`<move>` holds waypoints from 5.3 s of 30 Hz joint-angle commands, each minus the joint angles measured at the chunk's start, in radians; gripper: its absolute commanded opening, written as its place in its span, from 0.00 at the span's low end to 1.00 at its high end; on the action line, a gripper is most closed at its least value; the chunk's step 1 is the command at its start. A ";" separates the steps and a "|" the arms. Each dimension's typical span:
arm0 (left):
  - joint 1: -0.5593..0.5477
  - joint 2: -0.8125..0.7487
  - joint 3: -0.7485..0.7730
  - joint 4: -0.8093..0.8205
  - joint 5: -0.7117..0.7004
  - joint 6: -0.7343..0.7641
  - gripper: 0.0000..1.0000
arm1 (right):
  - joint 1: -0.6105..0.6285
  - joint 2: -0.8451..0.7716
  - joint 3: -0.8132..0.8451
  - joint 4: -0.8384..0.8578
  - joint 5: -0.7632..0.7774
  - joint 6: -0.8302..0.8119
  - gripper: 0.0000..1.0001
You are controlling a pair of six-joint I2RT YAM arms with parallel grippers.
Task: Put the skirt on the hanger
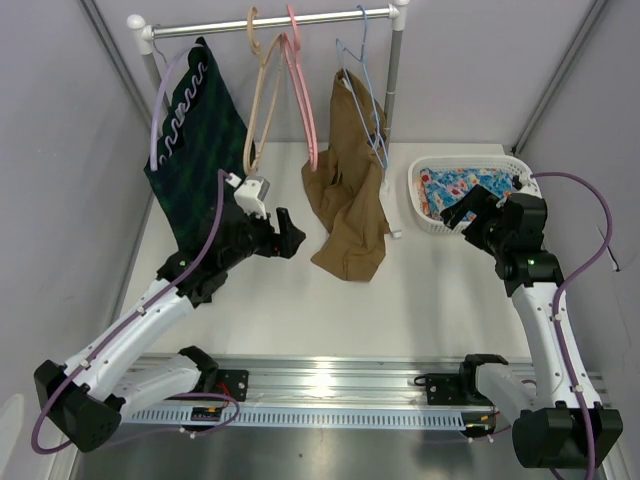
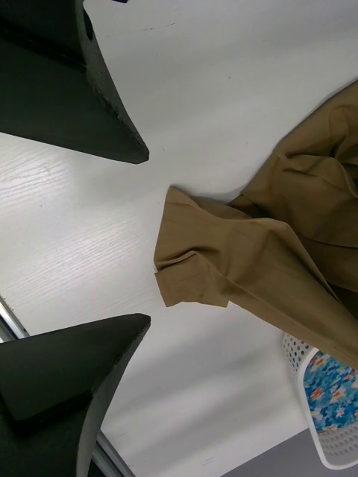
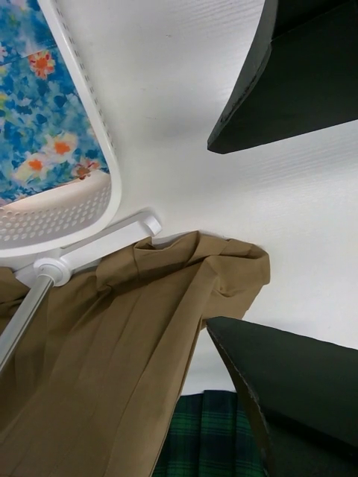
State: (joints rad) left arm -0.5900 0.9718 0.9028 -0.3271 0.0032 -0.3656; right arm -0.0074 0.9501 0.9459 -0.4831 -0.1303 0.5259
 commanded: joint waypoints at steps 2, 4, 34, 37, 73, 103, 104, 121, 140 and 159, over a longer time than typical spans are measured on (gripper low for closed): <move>-0.007 0.001 0.084 -0.016 0.001 0.028 0.89 | 0.004 0.006 0.014 -0.008 0.023 -0.027 0.99; -0.007 0.004 0.094 -0.023 -0.028 0.042 0.90 | 0.004 0.012 0.019 -0.011 0.023 -0.029 0.99; -0.007 0.002 0.053 -0.044 0.070 0.076 0.93 | -0.161 0.472 0.446 -0.106 -0.009 -0.072 0.93; -0.007 -0.001 0.050 -0.038 0.090 0.074 0.92 | -0.170 0.631 0.572 -0.126 0.060 -0.072 0.92; -0.007 0.057 0.016 -0.012 0.101 0.030 0.92 | 0.092 1.391 1.185 -0.278 0.304 -0.271 0.47; -0.005 0.074 0.016 -0.003 0.138 0.031 0.91 | -0.017 0.974 1.125 -0.241 0.297 -0.159 0.00; -0.007 0.071 0.016 -0.003 0.138 0.031 0.91 | -0.017 0.948 1.125 -0.244 0.297 -0.158 0.00; -0.007 0.025 0.015 0.003 0.170 0.028 0.91 | 0.118 0.357 1.070 -0.295 0.321 -0.103 0.00; -0.027 0.042 -0.141 0.276 0.313 -0.223 0.90 | 0.265 0.154 0.781 -0.212 0.012 0.040 0.00; -0.215 0.402 -0.314 0.951 0.118 -0.260 0.92 | 0.265 0.262 1.148 -0.342 -0.210 0.082 0.00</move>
State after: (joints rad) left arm -0.8047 1.3277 0.5907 0.4309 0.1322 -0.6136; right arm 0.2531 1.1973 2.0407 -0.8219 -0.2867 0.5854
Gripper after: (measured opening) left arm 0.918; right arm 0.015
